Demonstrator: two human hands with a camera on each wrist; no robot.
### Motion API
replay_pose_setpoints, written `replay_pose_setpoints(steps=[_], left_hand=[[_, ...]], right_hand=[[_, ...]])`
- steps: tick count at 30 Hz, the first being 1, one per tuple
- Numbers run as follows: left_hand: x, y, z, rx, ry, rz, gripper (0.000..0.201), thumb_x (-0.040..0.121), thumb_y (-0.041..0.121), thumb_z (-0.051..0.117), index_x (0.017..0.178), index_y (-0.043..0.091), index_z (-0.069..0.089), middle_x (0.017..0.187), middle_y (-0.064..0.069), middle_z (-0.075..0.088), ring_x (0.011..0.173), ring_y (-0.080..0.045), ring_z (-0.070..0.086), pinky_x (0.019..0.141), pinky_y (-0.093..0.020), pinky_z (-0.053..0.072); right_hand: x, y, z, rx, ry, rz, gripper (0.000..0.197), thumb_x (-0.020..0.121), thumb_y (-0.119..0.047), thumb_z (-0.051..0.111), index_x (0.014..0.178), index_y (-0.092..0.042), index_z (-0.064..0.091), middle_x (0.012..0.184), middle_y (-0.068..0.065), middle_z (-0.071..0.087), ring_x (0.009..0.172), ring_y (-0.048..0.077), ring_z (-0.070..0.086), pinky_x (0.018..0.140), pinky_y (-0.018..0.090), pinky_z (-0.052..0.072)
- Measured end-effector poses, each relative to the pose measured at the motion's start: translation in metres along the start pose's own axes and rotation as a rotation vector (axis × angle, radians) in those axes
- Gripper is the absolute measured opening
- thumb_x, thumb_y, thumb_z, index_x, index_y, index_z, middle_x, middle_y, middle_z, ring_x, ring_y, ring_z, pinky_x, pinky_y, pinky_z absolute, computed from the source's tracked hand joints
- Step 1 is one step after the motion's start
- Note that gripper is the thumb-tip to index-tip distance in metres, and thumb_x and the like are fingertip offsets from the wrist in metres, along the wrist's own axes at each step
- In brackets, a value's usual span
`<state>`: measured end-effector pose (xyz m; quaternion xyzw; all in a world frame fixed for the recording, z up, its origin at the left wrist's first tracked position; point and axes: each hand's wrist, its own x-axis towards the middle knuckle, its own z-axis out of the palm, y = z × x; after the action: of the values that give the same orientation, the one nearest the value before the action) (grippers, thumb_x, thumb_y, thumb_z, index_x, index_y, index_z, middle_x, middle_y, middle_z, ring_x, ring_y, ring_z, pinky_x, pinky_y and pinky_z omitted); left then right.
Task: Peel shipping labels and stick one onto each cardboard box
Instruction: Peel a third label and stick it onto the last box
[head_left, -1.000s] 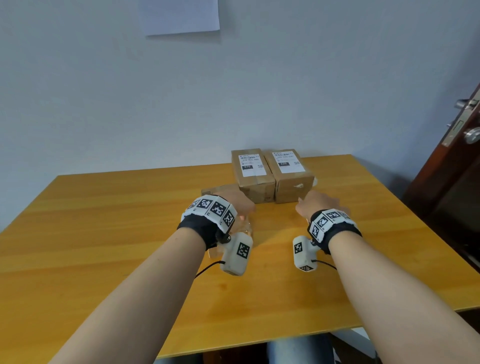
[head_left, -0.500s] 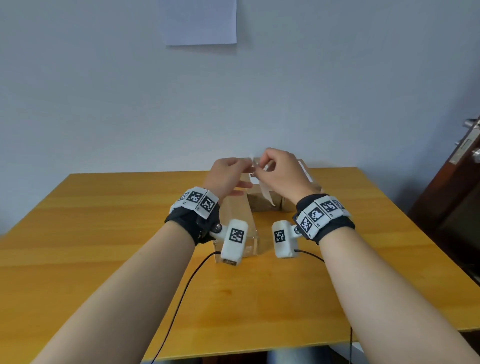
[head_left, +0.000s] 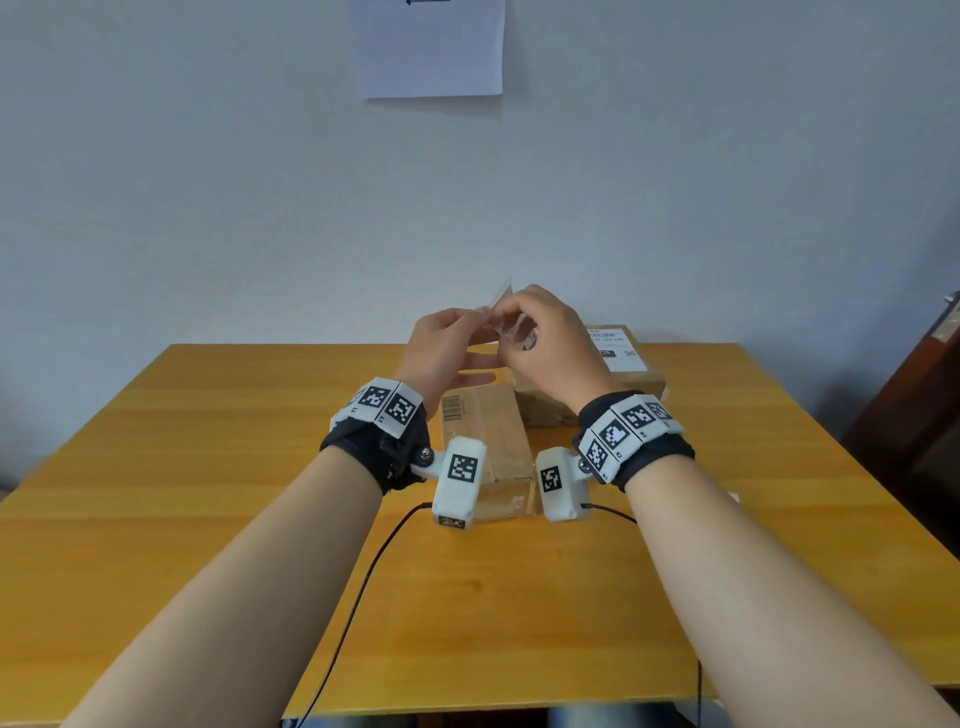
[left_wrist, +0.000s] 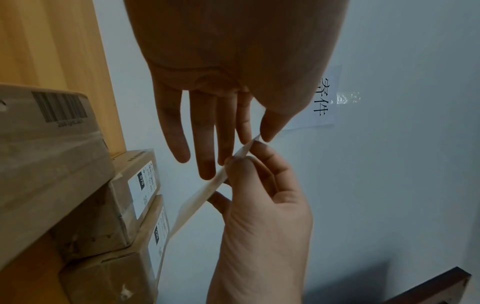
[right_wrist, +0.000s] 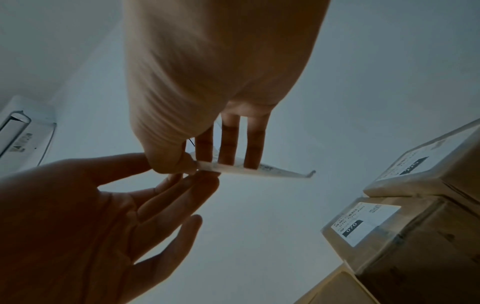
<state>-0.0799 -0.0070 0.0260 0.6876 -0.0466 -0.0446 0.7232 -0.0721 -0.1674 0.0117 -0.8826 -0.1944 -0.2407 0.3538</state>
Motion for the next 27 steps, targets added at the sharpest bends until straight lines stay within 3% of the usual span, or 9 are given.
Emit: replay_pose_setpoints(steps=[11, 14, 18, 23, 27], left_hand=[[0.004, -0.008, -0.005, -0.071, -0.012, -0.009, 0.025, 0.102, 0.025, 0.062, 0.116, 0.006, 0.071, 0.107, -0.006, 0.079, 0.093, -0.023, 0.078, 0.081, -0.04, 0.064], [0.007, -0.012, -0.006, -0.061, 0.016, 0.003, 0.023, 0.101, 0.024, 0.065, 0.114, 0.007, 0.073, 0.109, -0.007, 0.078, 0.095, -0.021, 0.078, 0.081, -0.038, 0.064], [0.009, -0.015, -0.009, 0.039, 0.023, 0.029, 0.022, 0.099, 0.029, 0.067, 0.109, 0.012, 0.076, 0.104, -0.001, 0.078, 0.097, -0.015, 0.075, 0.082, -0.033, 0.063], [0.011, -0.016, -0.01, 0.129, 0.065, 0.091, 0.021, 0.101, 0.029, 0.065, 0.108, 0.013, 0.077, 0.102, 0.001, 0.074, 0.097, -0.013, 0.07, 0.084, -0.035, 0.063], [0.011, -0.016, -0.009, 0.167, 0.066, 0.105, 0.023, 0.101, 0.03, 0.064, 0.111, 0.013, 0.077, 0.102, 0.002, 0.073, 0.097, -0.012, 0.069, 0.082, -0.034, 0.063]], right_hand=[[0.0, 0.006, 0.002, 0.0, 0.03, -0.026, 0.017, 0.087, -0.014, 0.071, 0.096, -0.027, 0.067, 0.1, -0.012, 0.06, 0.092, 0.009, 0.062, 0.078, 0.042, 0.059], [-0.001, 0.005, 0.002, 0.073, 0.048, 0.025, 0.007, 0.09, -0.029, 0.072, 0.095, -0.028, 0.068, 0.099, -0.016, 0.063, 0.091, 0.007, 0.064, 0.078, 0.039, 0.06], [-0.002, 0.0, -0.001, 0.154, 0.04, 0.168, 0.017, 0.092, -0.048, 0.07, 0.093, -0.031, 0.069, 0.093, -0.021, 0.068, 0.089, 0.004, 0.064, 0.077, 0.025, 0.055], [0.0, 0.0, 0.0, 0.186, 0.039, 0.242, 0.012, 0.092, -0.041, 0.071, 0.09, -0.03, 0.073, 0.09, -0.017, 0.071, 0.087, 0.01, 0.066, 0.082, 0.04, 0.059], [0.001, -0.002, -0.002, 0.195, 0.036, 0.277, 0.011, 0.093, -0.039, 0.07, 0.089, -0.03, 0.074, 0.086, -0.015, 0.071, 0.085, 0.011, 0.067, 0.081, 0.044, 0.061]])
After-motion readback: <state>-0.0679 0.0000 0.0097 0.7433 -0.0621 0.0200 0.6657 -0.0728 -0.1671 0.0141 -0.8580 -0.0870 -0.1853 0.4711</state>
